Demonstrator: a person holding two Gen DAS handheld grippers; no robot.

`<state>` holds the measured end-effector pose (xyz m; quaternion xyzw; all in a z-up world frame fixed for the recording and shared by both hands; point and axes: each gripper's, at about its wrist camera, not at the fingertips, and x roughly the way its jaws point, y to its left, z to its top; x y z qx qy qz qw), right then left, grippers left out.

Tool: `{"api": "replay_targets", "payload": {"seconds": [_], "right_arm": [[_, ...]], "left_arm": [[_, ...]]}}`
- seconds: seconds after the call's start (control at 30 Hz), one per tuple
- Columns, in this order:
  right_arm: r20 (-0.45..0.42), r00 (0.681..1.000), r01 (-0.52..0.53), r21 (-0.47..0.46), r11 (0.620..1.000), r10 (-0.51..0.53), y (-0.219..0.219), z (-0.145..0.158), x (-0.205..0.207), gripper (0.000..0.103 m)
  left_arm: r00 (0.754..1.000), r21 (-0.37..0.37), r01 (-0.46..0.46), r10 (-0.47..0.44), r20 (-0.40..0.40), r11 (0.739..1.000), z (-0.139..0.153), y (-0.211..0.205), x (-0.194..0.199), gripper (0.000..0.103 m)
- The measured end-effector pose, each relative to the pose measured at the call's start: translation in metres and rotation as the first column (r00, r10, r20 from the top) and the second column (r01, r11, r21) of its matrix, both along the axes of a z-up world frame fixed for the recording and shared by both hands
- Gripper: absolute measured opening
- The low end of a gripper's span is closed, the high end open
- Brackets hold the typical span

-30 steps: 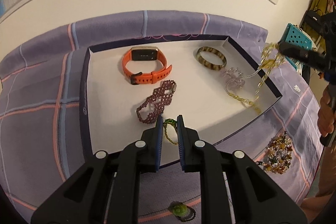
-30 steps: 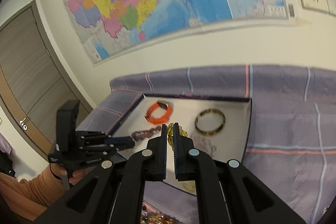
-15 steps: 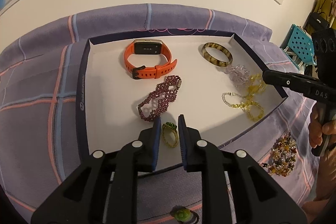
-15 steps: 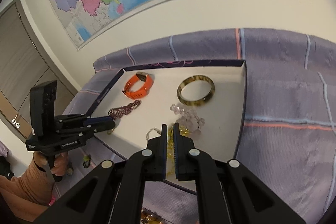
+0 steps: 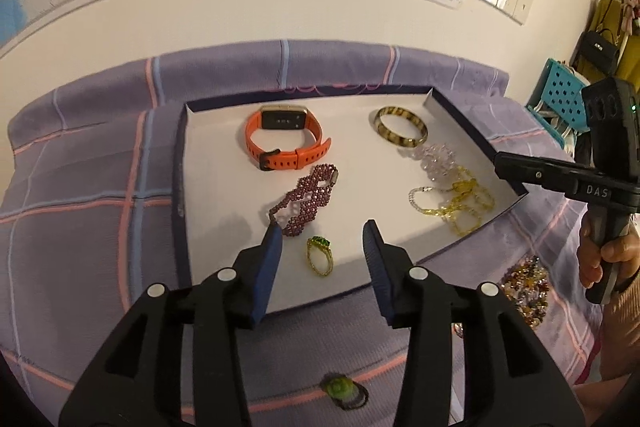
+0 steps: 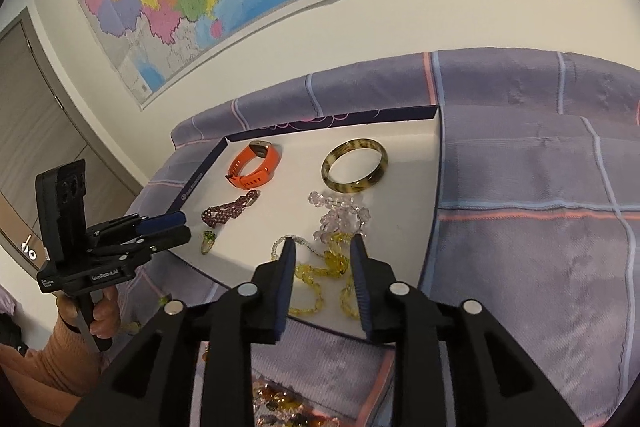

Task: Organize jewelry
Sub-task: 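Withdraw both open grippers from the box back to the jewelry pile, then grasp the multicolour bead necklace with the right gripper while the left grasps the green-stone ring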

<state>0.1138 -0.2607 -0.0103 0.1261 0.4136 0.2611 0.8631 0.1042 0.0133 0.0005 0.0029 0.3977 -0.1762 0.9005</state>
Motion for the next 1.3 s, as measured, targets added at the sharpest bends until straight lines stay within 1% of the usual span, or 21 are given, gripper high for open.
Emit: {"api": "replay_targets", "payload": {"seconds": [0.07,0.13,0.3,0.4,0.6,0.7,0.8,0.87,0.93,1.0,1.07,1.13,1.2,1.3], "right_arm": [[0.007,1.0,0.003,0.004,1.0,-0.003,-0.002,0.003,-0.004,0.029],[0.017,1.0,0.005,0.007,1.0,-0.005,-0.003,0.006,-0.009,0.035],[0.039,0.999,-0.003,0.005,1.0,0.003,-0.002,0.012,-0.023,0.041],[0.051,0.999,-0.009,-0.004,1.0,0.01,-0.001,0.014,-0.033,0.048],[0.051,0.998,-0.025,-0.033,0.999,0.026,0.0,0.011,-0.059,0.05],[0.044,0.998,-0.048,-0.069,0.996,0.051,0.004,0.006,-0.076,0.05],[0.035,0.994,-0.095,-0.088,0.992,0.099,0.013,0.003,-0.092,0.049],[0.034,0.989,-0.137,-0.134,0.982,0.142,0.025,0.0,-0.104,0.047],[0.032,0.982,-0.176,-0.169,0.97,0.184,0.036,-0.003,-0.113,0.038],[0.018,0.974,-0.218,-0.182,0.959,0.225,0.047,-0.009,-0.119,0.034],[0.007,0.973,-0.224,-0.201,0.954,0.23,0.054,-0.016,-0.119,0.032],[0.001,0.973,-0.225,-0.214,0.951,0.23,0.058,-0.019,-0.118,0.028],[0.014,0.972,-0.225,-0.227,0.948,0.234,0.062,-0.02,-0.118,0.026],[0.025,0.972,-0.217,-0.269,0.938,0.232,0.067,-0.02,-0.117,0.018]], "left_arm": [[1.0,-0.006,-0.002,0.003,0.021,1.0,0.005,0.003,-0.008,0.045],[0.999,-0.013,-0.001,0.001,0.034,1.0,0.008,0.005,-0.013,0.046],[0.998,-0.022,-0.014,0.015,0.063,1.0,0.016,0.016,-0.032,0.048],[0.997,-0.035,-0.027,0.03,0.071,0.999,0.019,0.025,-0.043,0.048],[0.997,-0.021,-0.034,0.036,0.072,0.999,0.017,0.032,-0.063,0.049],[0.997,-0.02,-0.029,0.03,0.071,0.999,0.014,0.031,-0.07,0.051],[0.998,-0.014,-0.021,0.021,0.066,1.0,0.01,0.027,-0.077,0.051],[0.998,-0.013,-0.015,0.016,0.059,1.0,0.007,0.024,-0.079,0.052],[0.999,-0.019,-0.007,0.008,0.049,1.0,0.003,0.021,-0.081,0.052],[0.999,-0.023,-0.001,0.002,0.041,1.0,0.001,0.018,-0.083,0.052],[0.999,-0.025,0.002,-0.001,0.035,1.0,-0.001,0.015,-0.085,0.052],[1.0,-0.026,0.004,-0.004,0.03,1.0,-0.003,0.013,-0.087,0.052],[1.0,-0.023,0.005,-0.004,0.026,1.0,-0.004,0.011,-0.089,0.052],[1.0,-0.023,0.007,-0.006,0.019,1.0,-0.007,0.01,-0.09,0.052]]}}
